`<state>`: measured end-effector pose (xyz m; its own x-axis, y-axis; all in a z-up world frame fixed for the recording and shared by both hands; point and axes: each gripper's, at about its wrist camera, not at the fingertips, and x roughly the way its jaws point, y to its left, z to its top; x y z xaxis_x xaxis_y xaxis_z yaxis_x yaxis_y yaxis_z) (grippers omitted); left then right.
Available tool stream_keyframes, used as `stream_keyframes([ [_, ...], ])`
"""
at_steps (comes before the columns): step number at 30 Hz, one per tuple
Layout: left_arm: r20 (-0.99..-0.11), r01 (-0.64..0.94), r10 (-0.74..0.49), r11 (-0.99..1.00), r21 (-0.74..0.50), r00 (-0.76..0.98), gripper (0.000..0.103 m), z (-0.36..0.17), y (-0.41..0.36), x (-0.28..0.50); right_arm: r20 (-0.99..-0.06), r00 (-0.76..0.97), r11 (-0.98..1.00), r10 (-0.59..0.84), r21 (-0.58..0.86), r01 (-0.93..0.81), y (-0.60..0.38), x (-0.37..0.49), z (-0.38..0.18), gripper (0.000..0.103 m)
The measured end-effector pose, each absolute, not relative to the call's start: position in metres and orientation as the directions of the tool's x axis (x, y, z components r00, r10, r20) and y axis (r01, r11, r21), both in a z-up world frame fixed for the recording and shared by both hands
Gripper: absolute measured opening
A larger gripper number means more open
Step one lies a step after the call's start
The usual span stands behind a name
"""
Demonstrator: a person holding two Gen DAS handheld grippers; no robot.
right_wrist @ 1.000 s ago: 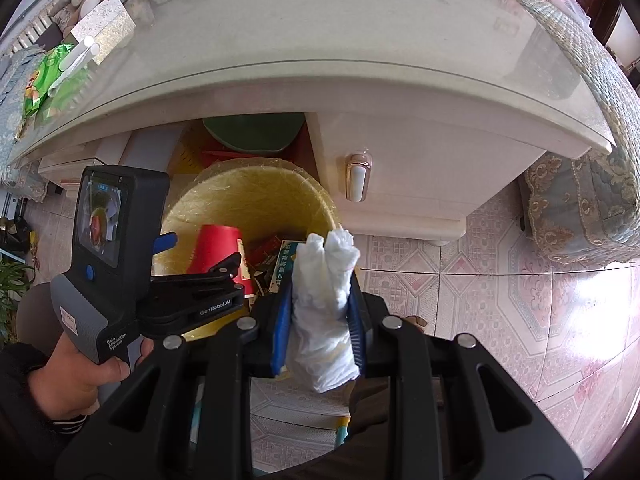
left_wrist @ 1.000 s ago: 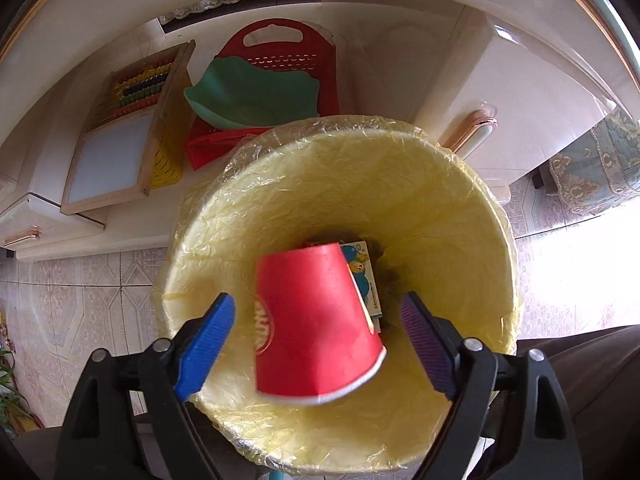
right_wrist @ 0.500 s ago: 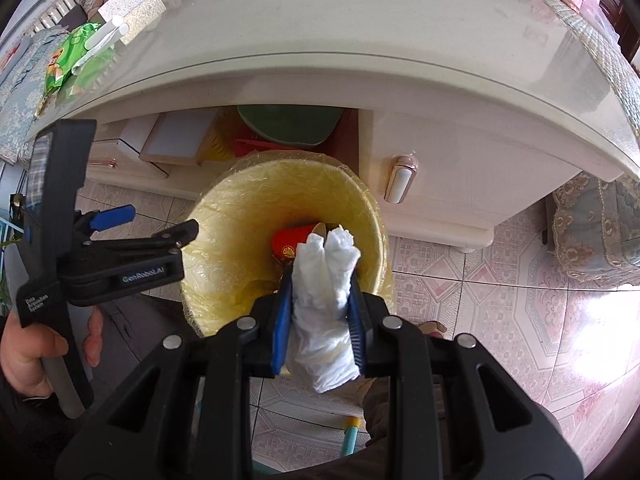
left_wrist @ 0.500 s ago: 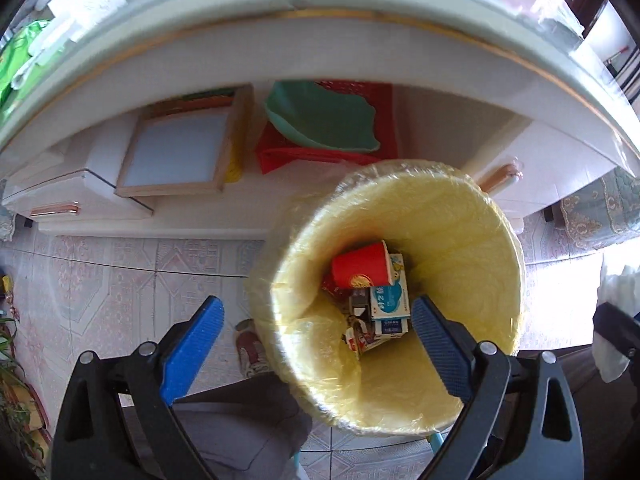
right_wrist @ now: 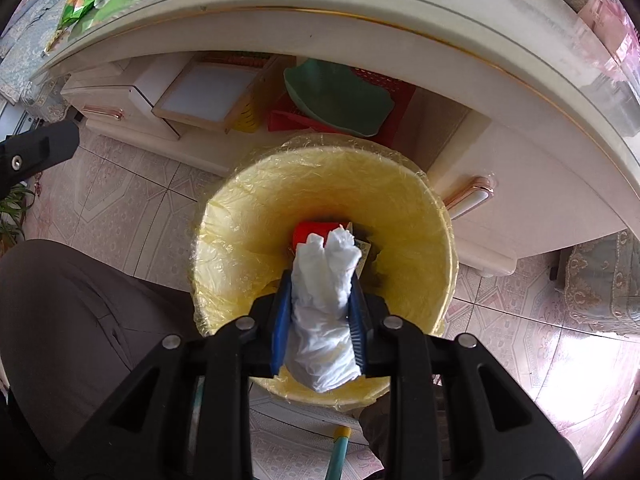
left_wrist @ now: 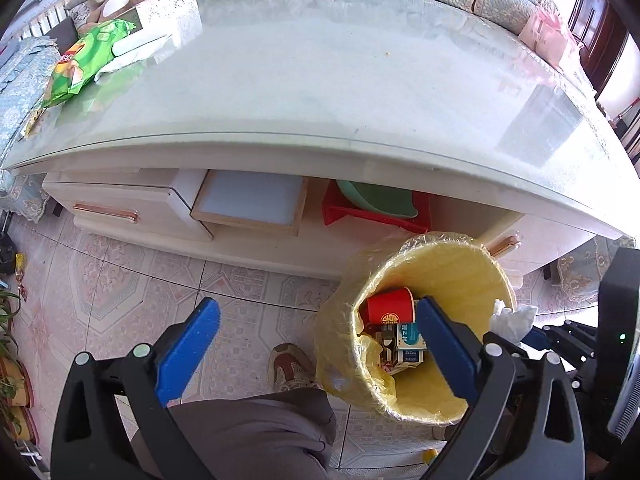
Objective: Collect trash
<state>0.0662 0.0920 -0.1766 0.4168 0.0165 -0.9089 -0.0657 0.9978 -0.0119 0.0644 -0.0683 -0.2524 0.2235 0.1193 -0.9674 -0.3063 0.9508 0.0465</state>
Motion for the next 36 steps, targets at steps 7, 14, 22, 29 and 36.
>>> stream_keyframes([
  [7,-0.907,-0.078,0.025,0.997,-0.009,0.421,0.096,-0.175,0.097,0.061,-0.975,0.198,0.953,0.102,0.038,-0.300,-0.058,0.066,-0.271,0.037],
  [14,-0.904,-0.085,0.029,0.996,-0.008,0.426,0.096,-0.173,0.099,0.060,-0.973,0.212,0.958,0.085,0.021,-0.287,-0.058,0.064,-0.277,0.073],
  [22,-0.901,-0.085,0.038,0.996,0.002,0.431,0.096,-0.173,0.099,0.059,-0.971,0.221,0.960,0.092,0.028,-0.278,-0.059,0.064,-0.274,0.074],
  [29,-0.897,-0.072,0.038,0.997,0.007,0.440,0.096,-0.169,0.093,0.057,-0.957,0.278,0.969,0.088,0.018,-0.246,-0.066,0.060,-0.252,0.091],
  [36,-0.885,-0.055,0.019,0.998,-0.007,0.466,0.096,-0.156,0.082,0.052,-0.934,0.339,0.982,0.115,0.055,-0.183,-0.086,0.057,-0.214,0.097],
])
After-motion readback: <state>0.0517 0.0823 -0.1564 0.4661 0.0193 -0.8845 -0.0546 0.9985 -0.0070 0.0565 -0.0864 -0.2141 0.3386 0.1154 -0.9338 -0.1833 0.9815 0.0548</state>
